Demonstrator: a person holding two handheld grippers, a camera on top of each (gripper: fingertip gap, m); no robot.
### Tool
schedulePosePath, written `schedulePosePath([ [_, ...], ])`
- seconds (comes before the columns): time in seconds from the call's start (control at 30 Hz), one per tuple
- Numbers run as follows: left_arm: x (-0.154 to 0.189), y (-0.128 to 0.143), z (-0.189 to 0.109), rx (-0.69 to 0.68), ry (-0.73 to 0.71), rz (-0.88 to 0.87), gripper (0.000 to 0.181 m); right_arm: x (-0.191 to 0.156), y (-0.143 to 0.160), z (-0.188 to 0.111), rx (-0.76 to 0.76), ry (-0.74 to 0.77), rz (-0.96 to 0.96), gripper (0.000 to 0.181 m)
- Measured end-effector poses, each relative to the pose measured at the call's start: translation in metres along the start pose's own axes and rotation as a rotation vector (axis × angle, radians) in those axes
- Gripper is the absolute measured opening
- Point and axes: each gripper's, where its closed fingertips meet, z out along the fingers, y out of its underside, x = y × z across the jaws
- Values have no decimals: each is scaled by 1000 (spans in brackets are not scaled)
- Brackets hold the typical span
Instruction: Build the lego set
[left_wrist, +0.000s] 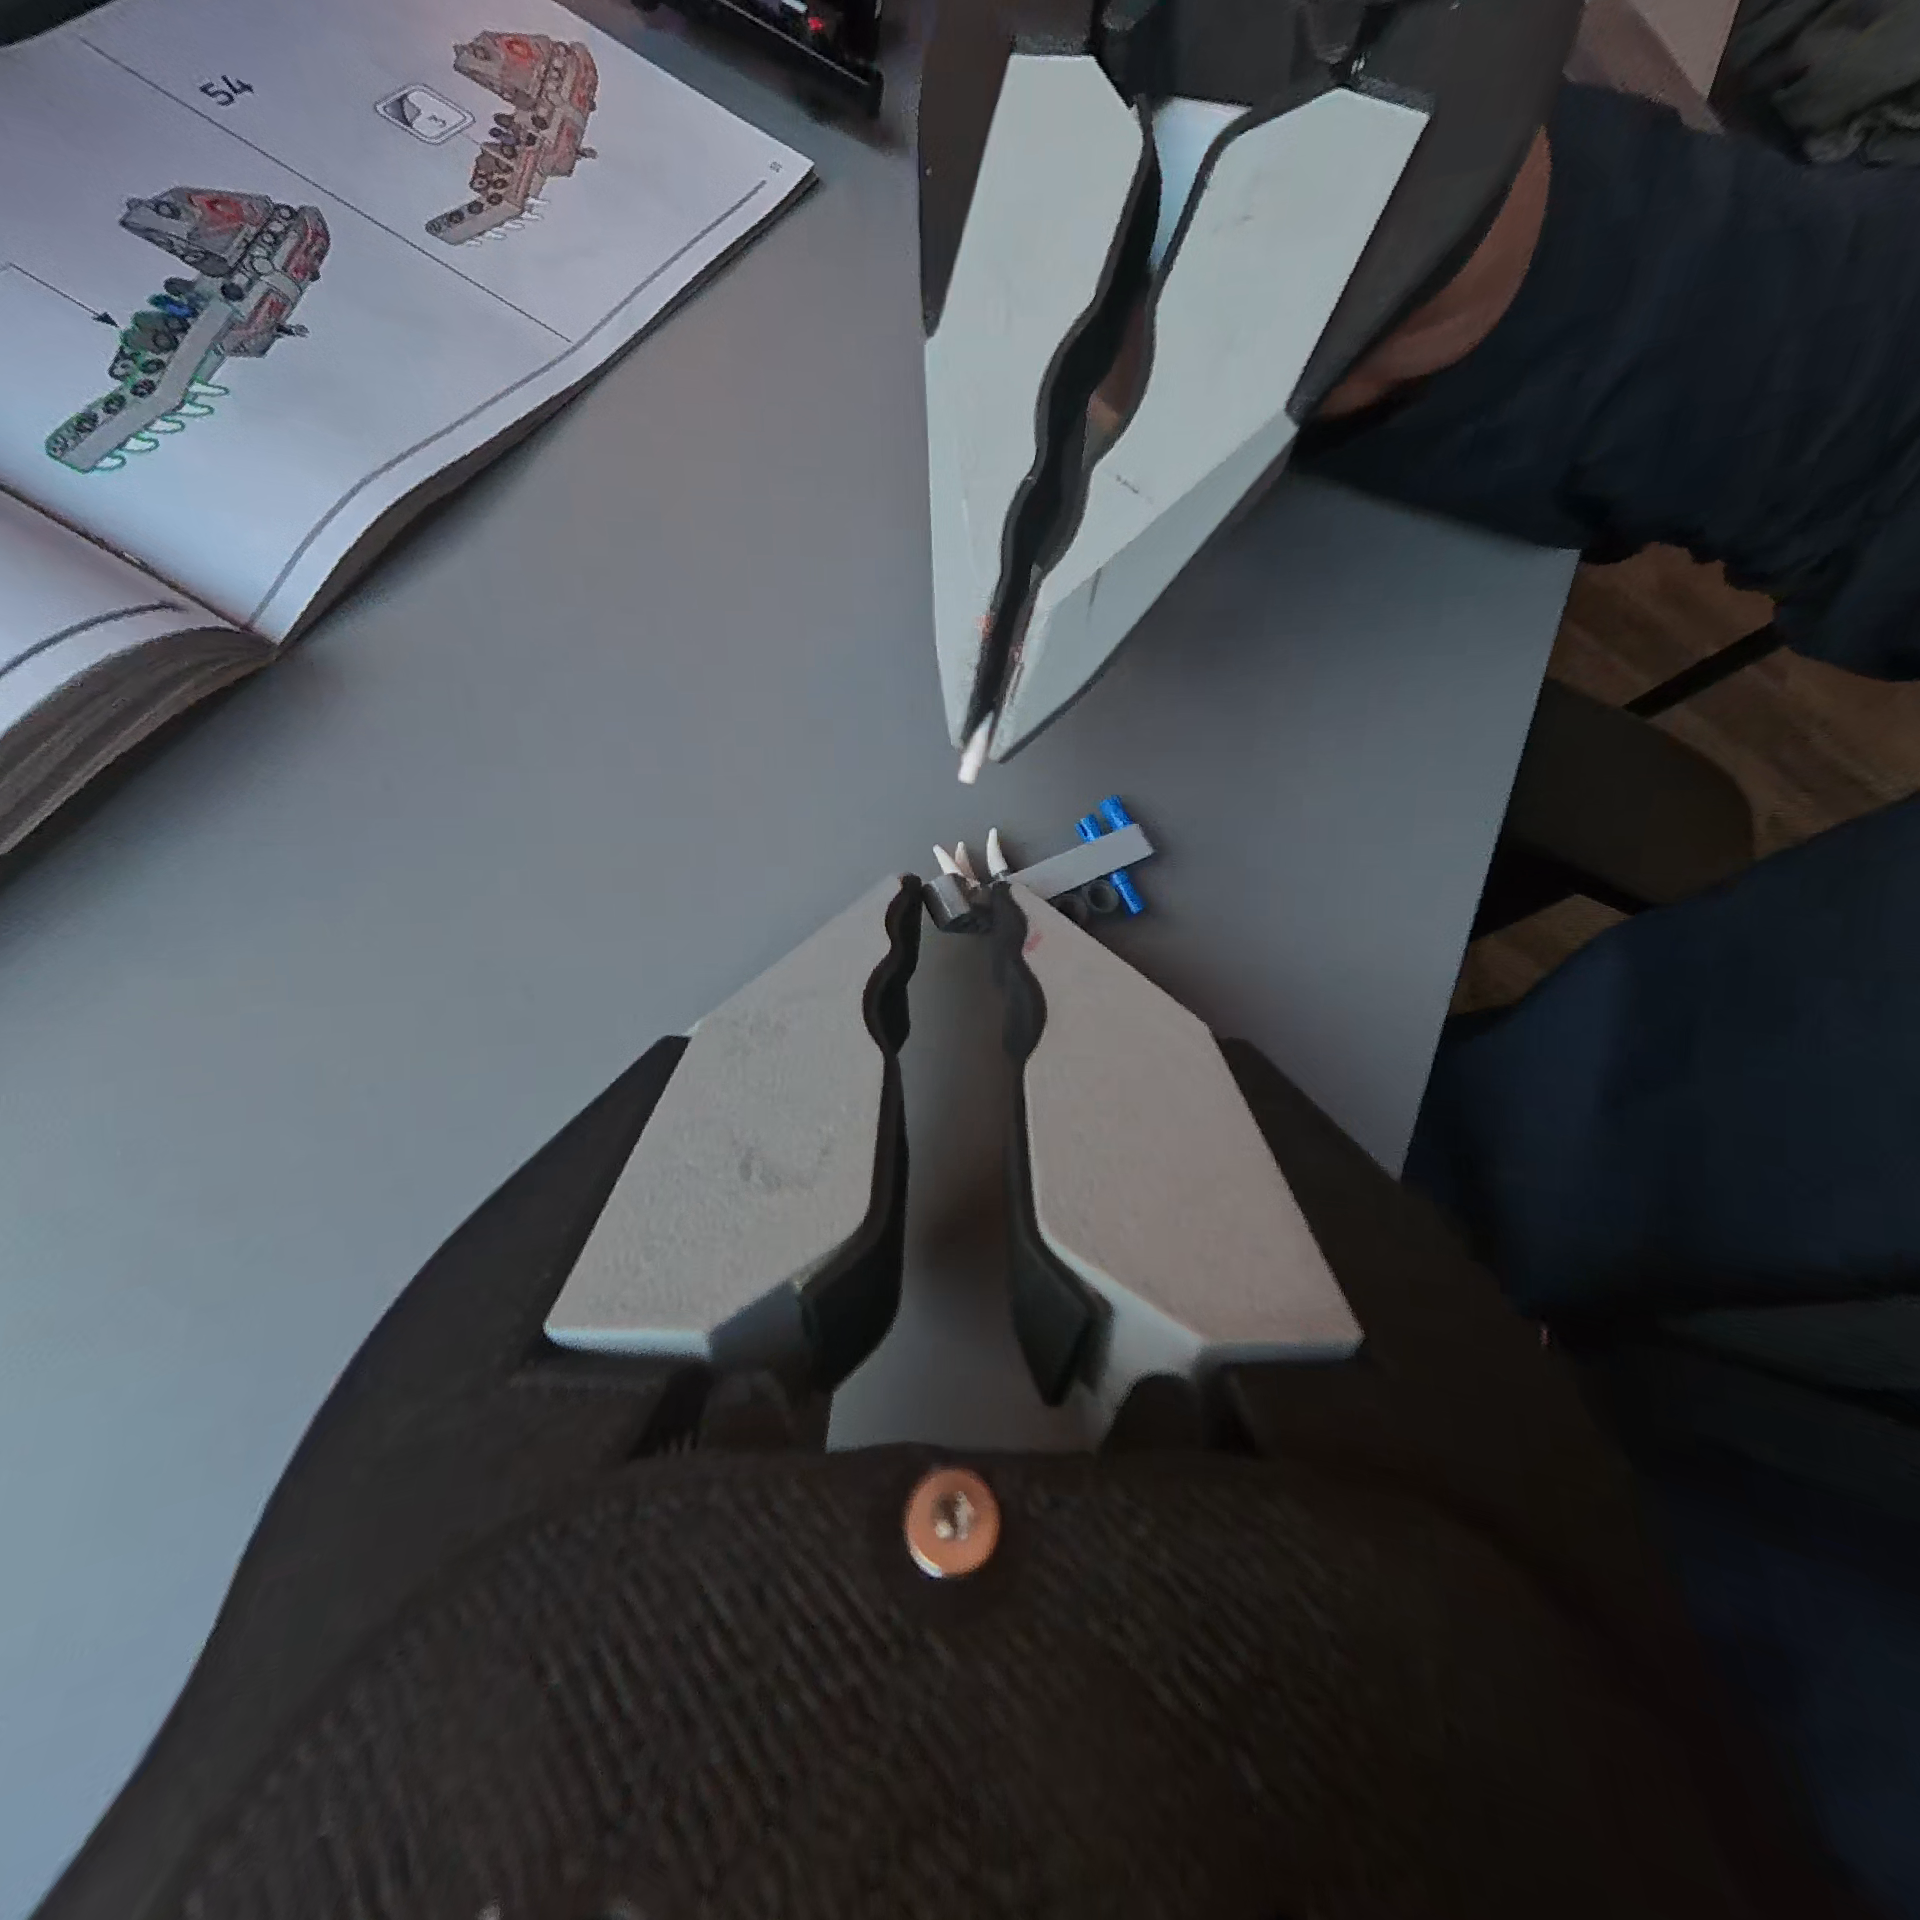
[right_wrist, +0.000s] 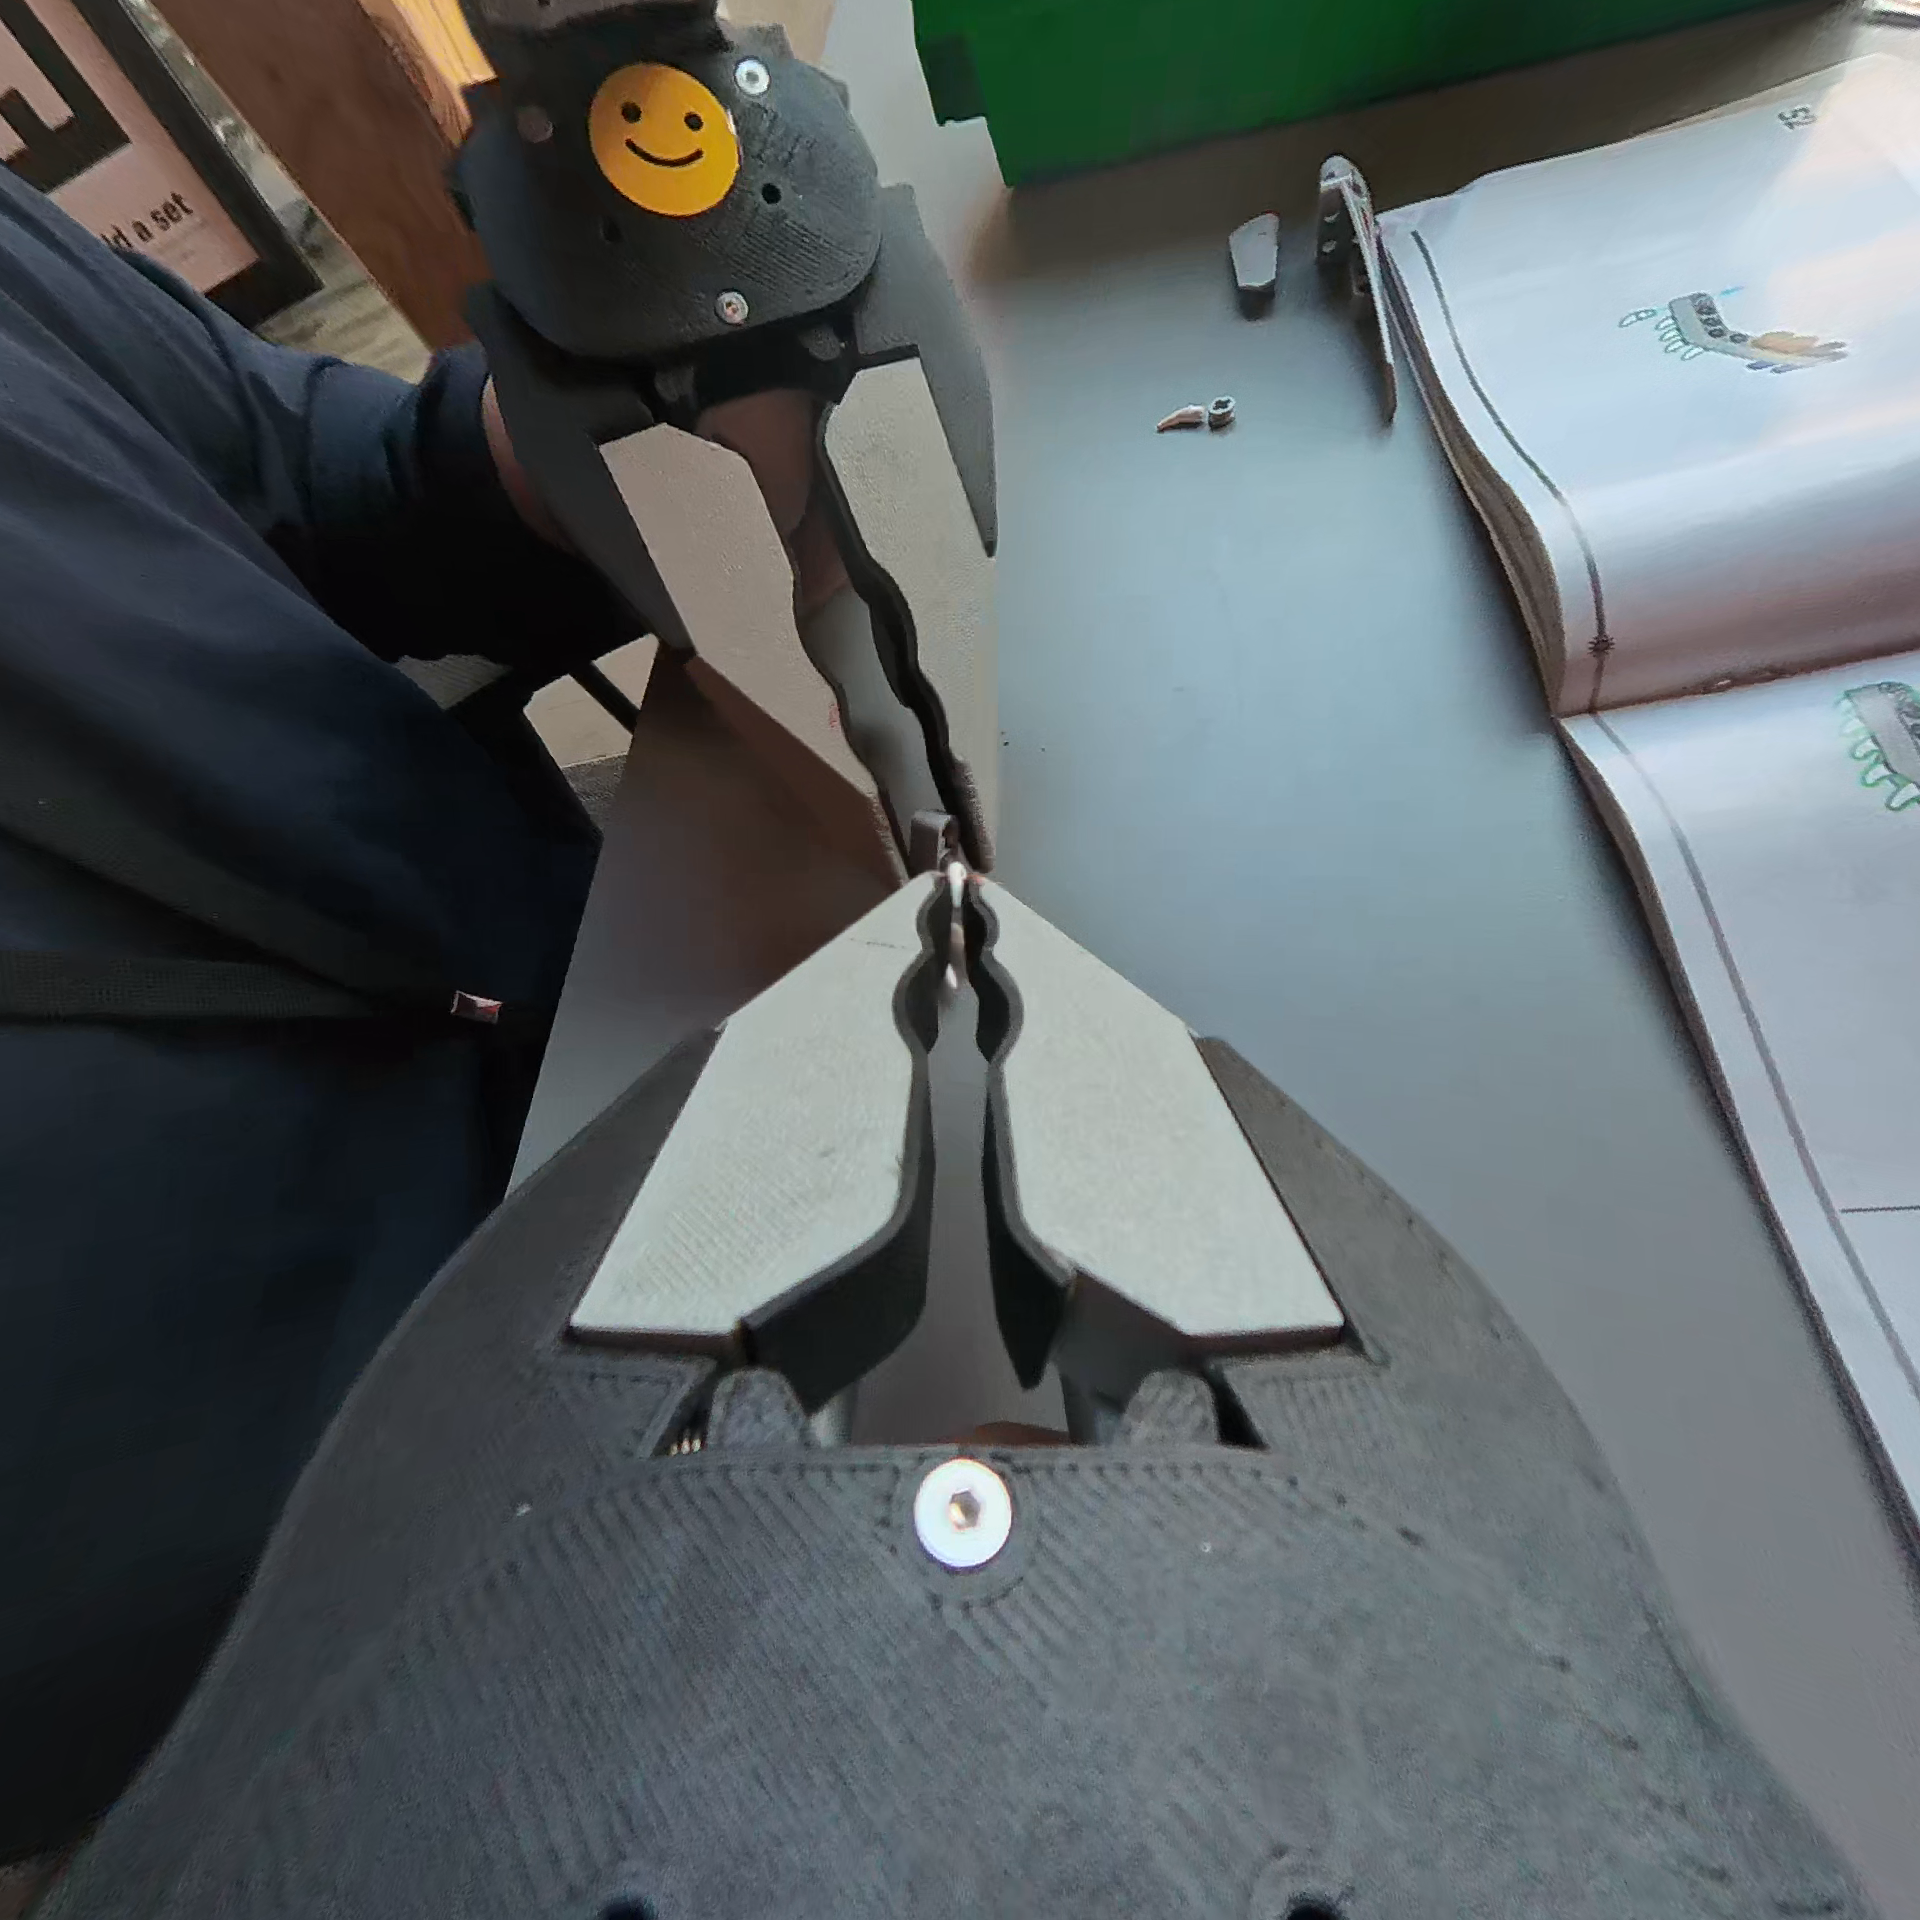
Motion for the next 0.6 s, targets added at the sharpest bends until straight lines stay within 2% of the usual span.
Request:
schedulePosePath([
  [0.03, -2, 0, 0, -5, -2, 20, 11, -1, 1, 0, -2, 4, -6, 0],
  [0.2, -2, 0, 3, -81, 104, 182, 13, 1, 1, -2, 7, 28, 2, 0],
  [0.27, -10, -2, 6, -108, 106, 207, 17, 3, 1, -2, 9, 36, 11, 0],
  [0.43, -14, 2, 4, -159, 142, 195, 25, 7, 2, -3, 4, 53, 33, 0],
  [0.6, 0, 1, 2, -114, 225, 105, 23, 8, 6, 0, -24, 56, 37, 0],
])
